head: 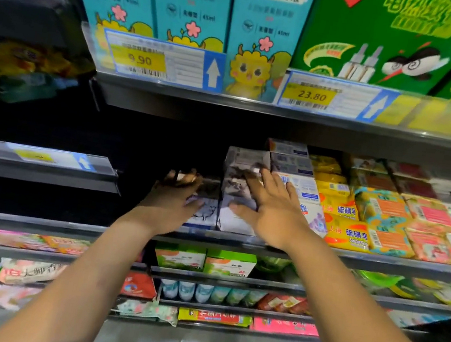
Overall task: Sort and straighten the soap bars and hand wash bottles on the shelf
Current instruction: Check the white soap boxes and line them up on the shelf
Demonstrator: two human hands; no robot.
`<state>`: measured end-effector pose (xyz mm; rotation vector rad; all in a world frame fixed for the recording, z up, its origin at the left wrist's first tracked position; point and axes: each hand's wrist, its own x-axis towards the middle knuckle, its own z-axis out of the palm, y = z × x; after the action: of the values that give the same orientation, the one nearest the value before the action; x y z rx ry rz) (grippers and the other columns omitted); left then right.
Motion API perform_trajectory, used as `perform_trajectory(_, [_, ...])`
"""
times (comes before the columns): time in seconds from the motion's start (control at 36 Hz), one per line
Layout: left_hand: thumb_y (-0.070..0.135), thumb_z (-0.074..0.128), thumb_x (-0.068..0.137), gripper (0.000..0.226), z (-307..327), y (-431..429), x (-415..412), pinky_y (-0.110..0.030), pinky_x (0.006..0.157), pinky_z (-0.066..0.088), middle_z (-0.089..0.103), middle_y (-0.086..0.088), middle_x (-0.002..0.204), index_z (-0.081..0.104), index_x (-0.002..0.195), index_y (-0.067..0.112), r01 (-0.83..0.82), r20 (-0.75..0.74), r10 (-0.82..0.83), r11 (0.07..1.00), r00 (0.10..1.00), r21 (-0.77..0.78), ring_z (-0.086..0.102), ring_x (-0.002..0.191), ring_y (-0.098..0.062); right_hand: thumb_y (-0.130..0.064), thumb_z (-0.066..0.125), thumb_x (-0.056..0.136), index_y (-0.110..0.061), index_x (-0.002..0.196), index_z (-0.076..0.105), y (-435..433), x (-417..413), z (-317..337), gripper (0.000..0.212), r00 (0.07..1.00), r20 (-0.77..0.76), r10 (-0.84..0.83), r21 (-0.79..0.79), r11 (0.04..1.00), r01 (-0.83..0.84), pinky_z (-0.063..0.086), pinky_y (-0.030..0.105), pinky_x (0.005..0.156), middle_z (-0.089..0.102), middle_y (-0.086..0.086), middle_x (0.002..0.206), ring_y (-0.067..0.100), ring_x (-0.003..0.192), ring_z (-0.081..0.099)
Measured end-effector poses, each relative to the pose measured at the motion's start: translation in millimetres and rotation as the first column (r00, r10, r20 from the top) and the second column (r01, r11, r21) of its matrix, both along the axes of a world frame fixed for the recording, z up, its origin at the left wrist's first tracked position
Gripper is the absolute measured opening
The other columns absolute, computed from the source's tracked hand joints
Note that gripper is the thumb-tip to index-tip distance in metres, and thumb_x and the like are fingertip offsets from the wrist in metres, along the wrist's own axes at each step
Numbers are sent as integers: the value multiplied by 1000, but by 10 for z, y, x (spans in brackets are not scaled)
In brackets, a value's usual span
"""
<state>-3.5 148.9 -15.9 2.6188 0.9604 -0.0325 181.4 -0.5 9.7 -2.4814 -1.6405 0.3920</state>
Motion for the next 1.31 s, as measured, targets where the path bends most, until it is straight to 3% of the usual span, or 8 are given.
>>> perform_trajectory(0.14, [54,28,104,56,27,-157,-110,-34,122,12,10,11,166,24,156,33,27,-122,-13,993,992,117,7,154,-17,-73,32,95,-40,159,3,-3,-9,-2,78,1000,-21,0,18,1000,0,-10,43,123,-12,-1,168,17,154,-15])
perform_trajectory(0.31, [49,36,105,45,259,-300,-162,-36,94,52,55,-1,140,46,146,33,-37,-40,35,999,999,-39,52,123,-21,-75,26,92,-41,158,-1,-19,-14,10,79,1000,-10,1,18,1000,-1,-10,42,123,-12,-2,168,16,154,-14])
perform_trajectory(0.47, [41,45,103,30,373,-334,-97,-35,78,56,70,-1,109,59,127,34,-82,149,80,997,986,9,65,93,-21,-49,64,93,-38,153,34,-100,8,130,68,950,-310,-38,171,981,95,7,40,126,7,-4,168,16,155,4])
perform_trajectory(0.56, [39,48,101,26,393,-424,-6,-34,80,55,71,0,113,62,122,32,-99,248,87,995,965,34,65,96,-23,-34,74,90,-35,147,47,-246,91,216,63,919,-390,-57,230,960,157,19,33,123,16,-5,166,14,152,18])
perform_trajectory(0.78, [37,50,101,37,459,-726,481,-33,103,44,59,6,134,54,138,33,1,286,-27,996,958,90,44,133,-17,-35,72,91,-28,138,57,-893,575,334,49,956,-233,-179,243,941,235,24,23,114,30,-4,159,15,147,26])
perform_trajectory(0.94, [40,49,102,37,548,-1162,1088,-29,107,31,48,9,145,53,137,31,119,309,-144,988,940,101,38,134,-19,-26,74,90,-19,133,62,-1607,1154,418,45,940,-212,-268,262,911,319,22,12,103,36,8,155,18,146,31])
perform_trajectory(1.11, [46,47,101,47,580,-1828,1858,-32,98,41,41,8,149,40,146,34,231,229,-232,972,945,29,51,126,-22,-5,72,89,-7,131,61,-2370,1819,422,44,908,-249,-337,272,876,399,22,-11,80,38,9,147,7,123,39])
perform_trajectory(1.31, [46,45,102,52,455,-2319,2771,-34,110,35,16,10,163,31,151,33,275,178,-269,961,947,-13,30,146,-17,-27,74,90,-19,144,51,-2949,2678,451,59,918,-162,-362,199,899,390,21,10,99,33,9,159,15,150,23])
